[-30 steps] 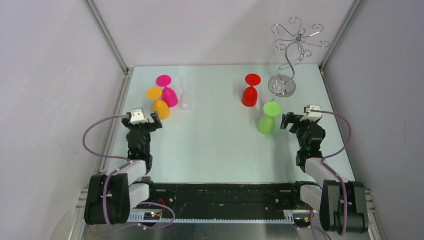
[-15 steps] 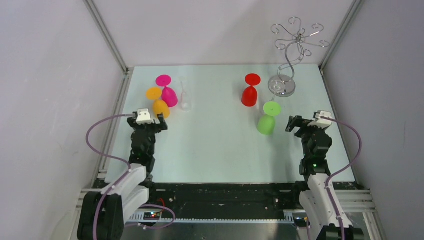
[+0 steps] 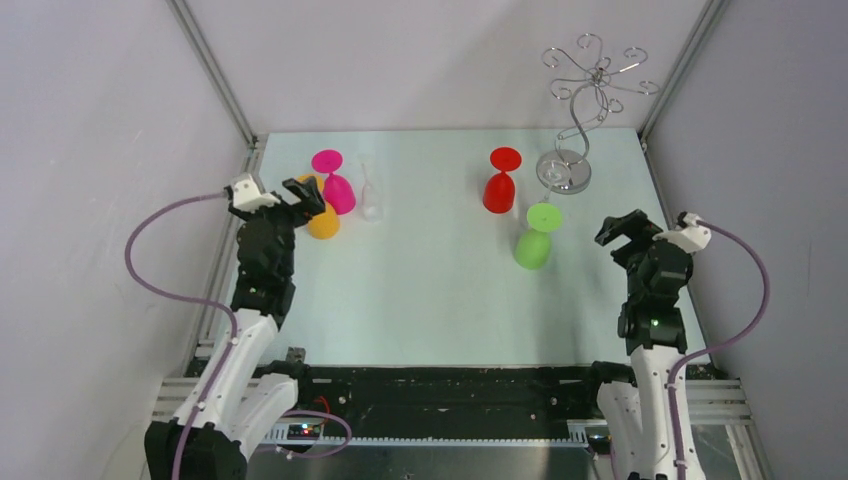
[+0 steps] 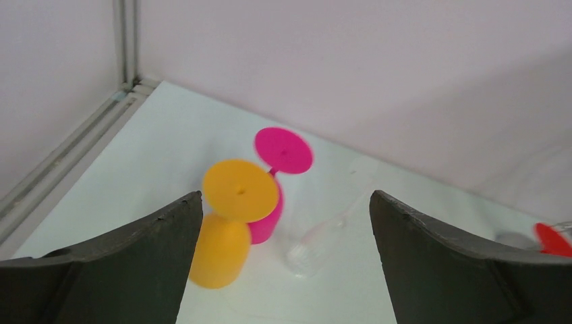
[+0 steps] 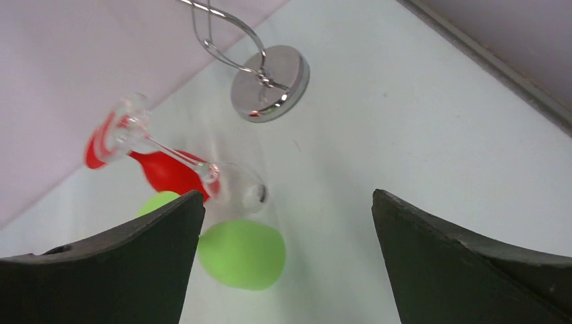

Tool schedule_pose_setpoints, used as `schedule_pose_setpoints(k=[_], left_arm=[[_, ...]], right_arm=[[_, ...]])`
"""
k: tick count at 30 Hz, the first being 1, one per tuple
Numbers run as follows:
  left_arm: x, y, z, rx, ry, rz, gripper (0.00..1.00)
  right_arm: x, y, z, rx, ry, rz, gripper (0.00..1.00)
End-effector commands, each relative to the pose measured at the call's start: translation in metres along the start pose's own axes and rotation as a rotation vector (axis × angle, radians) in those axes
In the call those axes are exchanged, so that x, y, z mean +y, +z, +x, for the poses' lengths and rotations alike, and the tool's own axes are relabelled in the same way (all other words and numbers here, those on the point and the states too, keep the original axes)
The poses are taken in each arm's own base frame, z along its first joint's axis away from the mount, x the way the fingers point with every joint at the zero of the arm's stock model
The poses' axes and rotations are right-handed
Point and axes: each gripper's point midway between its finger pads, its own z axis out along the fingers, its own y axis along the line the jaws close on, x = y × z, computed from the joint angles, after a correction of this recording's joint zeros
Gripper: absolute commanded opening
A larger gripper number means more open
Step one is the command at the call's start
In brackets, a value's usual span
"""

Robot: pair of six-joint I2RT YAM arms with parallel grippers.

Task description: Place the wine glass upside down on the wine glass rack

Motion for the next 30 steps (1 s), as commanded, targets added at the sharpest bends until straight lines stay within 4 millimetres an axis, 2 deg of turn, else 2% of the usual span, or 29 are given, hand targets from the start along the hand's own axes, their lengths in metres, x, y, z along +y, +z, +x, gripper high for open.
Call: schedule_pose_setpoints(k=[1, 4, 6, 7, 8, 9, 11, 14, 16, 18, 21, 22, 25, 26, 27, 29, 30], left_arm=[[-0.027, -0.001, -0.014, 0.081, -0.110, 0.068, 0.98], [-0.044, -0.005, -0.031, 0.128, -0.145, 0.132, 0.98], [-0.048, -0.008, -0.038, 0.167, -0.160, 0.124, 0.98], [-0.047, -0.009, -0.040, 0.178, -0.155, 0.116, 0.98], [-0.046, -0.012, -0.045, 0.187, -0.150, 0.103, 0.98], [-0.046, -0.014, -0.050, 0.180, -0.145, 0.103, 0.98], [-0.032, -0.020, -0.052, 0.158, -0.151, 0.037, 0.98], [-0.010, -0.026, -0.051, 0.149, -0.144, -0.072, 0.98], [-0.007, -0.027, -0.050, 0.156, -0.103, -0.082, 0.98], [-0.015, -0.028, -0.049, 0.176, -0.066, -0.032, 0.98], [-0.022, -0.029, -0.044, 0.200, -0.015, 0.014, 0.98], [-0.025, -0.030, -0.040, 0.211, 0.000, 0.035, 0.98], [-0.034, -0.035, -0.031, 0.234, 0.122, 0.106, 0.98], [-0.032, -0.036, -0.028, 0.237, 0.143, 0.101, 0.98], [-0.034, -0.037, -0.027, 0.238, 0.166, 0.111, 0.98], [-0.037, -0.039, -0.024, 0.244, 0.180, 0.124, 0.98], [-0.042, -0.040, -0.023, 0.248, 0.185, 0.138, 0.98]], right_arm=[[0.031, -0.015, -0.016, 0.093, 0.163, -0.101, 1.00], [0.058, -0.023, -0.050, 0.095, 0.309, -0.222, 1.00], [0.066, -0.019, -0.064, 0.129, 0.420, -0.264, 1.00], [0.062, -0.018, -0.075, 0.115, 0.462, -0.262, 0.99], [0.074, -0.017, -0.078, 0.157, 0.541, -0.322, 0.98], [0.072, -0.015, -0.084, 0.158, 0.583, -0.330, 0.96], [0.089, -0.013, -0.105, 0.152, 0.667, -0.439, 0.96], [0.096, -0.002, -0.121, 0.139, 0.741, -0.494, 0.95], [0.104, 0.004, -0.132, 0.144, 0.786, -0.539, 0.95], [0.111, 0.011, -0.141, 0.162, 0.821, -0.577, 0.95], [0.119, 0.028, -0.149, 0.178, 0.876, -0.600, 0.95], [0.126, 0.030, -0.158, 0.166, 0.876, -0.613, 0.95], [0.130, 0.056, -0.160, 0.181, 0.913, -0.582, 0.95], [0.136, 0.060, -0.167, 0.167, 0.919, -0.582, 0.95], [0.134, 0.073, -0.163, 0.178, 0.939, -0.557, 0.95], [0.140, 0.089, -0.168, 0.169, 0.966, -0.538, 0.95], [0.139, 0.103, -0.160, 0.187, 0.992, -0.506, 0.95]])
